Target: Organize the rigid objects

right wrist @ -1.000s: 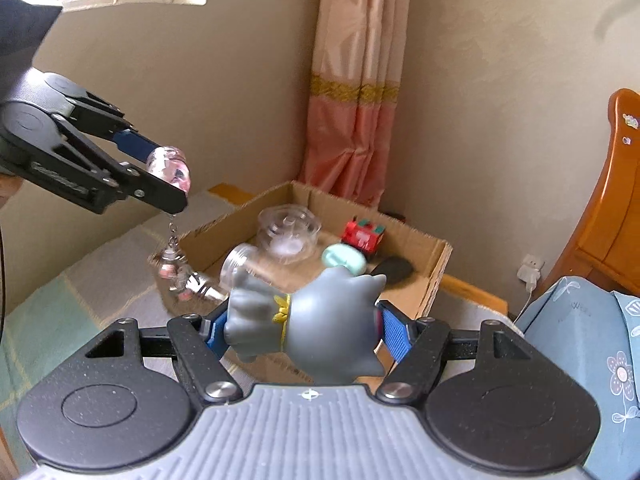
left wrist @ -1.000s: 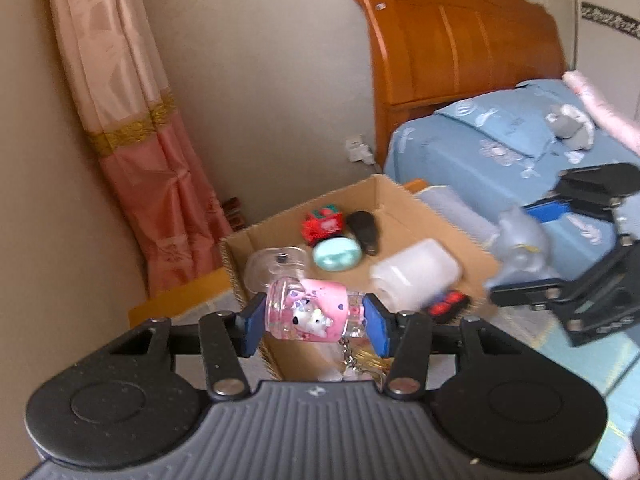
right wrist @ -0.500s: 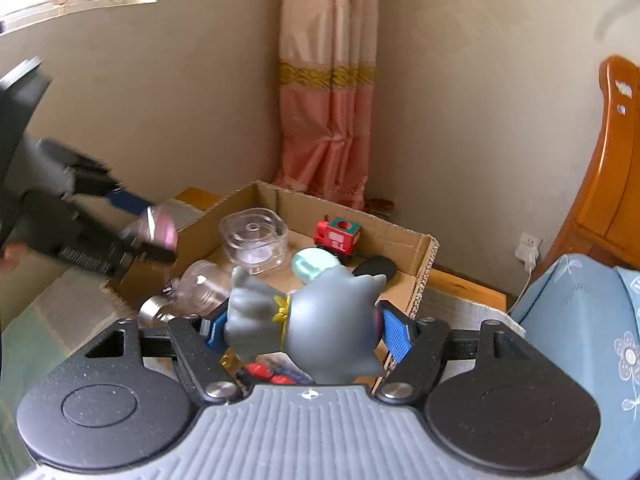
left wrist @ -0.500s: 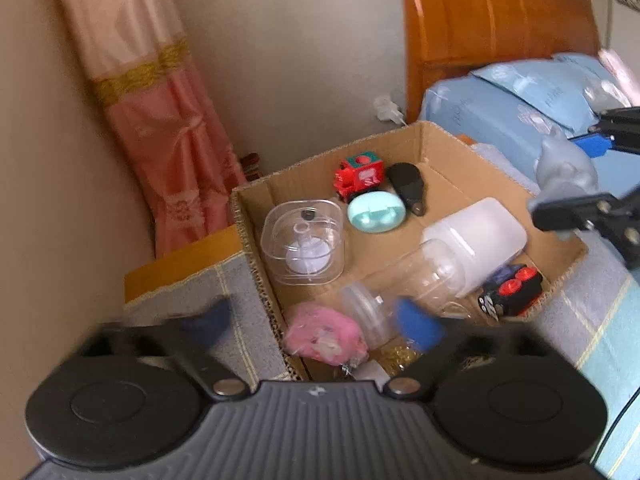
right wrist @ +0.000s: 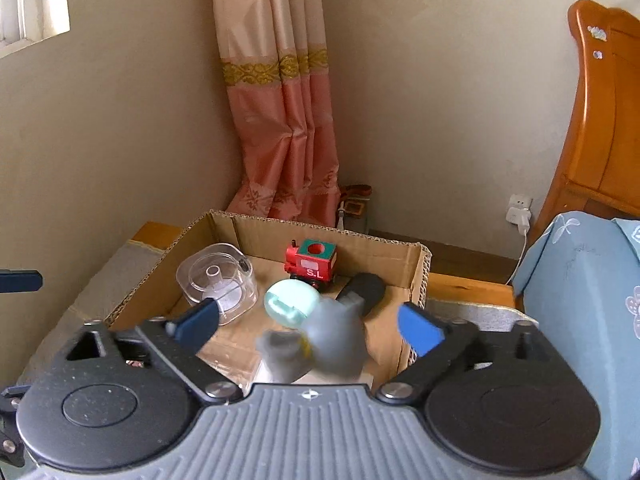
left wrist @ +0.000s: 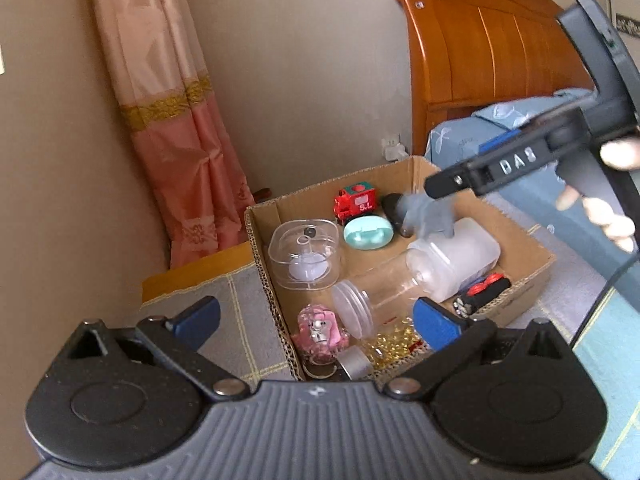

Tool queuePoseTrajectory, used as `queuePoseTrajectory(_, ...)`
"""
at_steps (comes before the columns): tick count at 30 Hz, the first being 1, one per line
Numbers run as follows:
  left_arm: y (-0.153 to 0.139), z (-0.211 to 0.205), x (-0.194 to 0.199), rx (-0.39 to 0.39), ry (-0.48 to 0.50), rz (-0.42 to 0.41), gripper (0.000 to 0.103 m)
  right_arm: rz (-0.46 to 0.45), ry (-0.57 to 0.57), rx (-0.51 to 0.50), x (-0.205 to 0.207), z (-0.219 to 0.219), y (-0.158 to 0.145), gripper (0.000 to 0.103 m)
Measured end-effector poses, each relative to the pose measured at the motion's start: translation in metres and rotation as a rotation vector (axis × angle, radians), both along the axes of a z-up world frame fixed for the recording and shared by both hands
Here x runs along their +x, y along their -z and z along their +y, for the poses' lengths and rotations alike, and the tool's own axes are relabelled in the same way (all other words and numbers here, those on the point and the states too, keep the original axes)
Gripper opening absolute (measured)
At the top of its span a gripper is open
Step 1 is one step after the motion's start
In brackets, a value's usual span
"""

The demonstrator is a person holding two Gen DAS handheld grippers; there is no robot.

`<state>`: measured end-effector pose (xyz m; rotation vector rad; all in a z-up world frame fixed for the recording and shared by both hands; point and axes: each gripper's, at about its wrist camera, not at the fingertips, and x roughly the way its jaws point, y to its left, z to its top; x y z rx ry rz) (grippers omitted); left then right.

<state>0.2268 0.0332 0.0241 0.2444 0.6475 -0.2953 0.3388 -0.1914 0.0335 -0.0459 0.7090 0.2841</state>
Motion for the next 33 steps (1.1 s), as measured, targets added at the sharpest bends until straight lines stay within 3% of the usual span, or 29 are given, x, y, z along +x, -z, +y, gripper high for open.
queuePoseTrajectory(9, -0.018, 0.009, -0.029, -0.091, -0.109, -0.008, 0.102, 0.008, 0.051, -0.057, -0.063, 0.004, -0.02, 0.103)
queuePoseTrajectory(15, -0.019, -0.006, -0.07, -0.021, -0.251, -0.01, 0.102, 0.042, 0.186, -0.113, -0.119, 0.012, -0.022, 0.103)
queuePoseTrajectory(22, -0.025, -0.011, -0.108, -0.093, -0.314, 0.046, 0.102, 0.054, 0.247, -0.057, -0.182, 0.022, -0.013, 0.103)
queuePoseTrajectory(33, -0.034, -0.02, -0.126, -0.063, -0.335, 0.029, 0.102, 0.014, 0.283, -0.072, -0.205, 0.025, -0.02, 0.103)
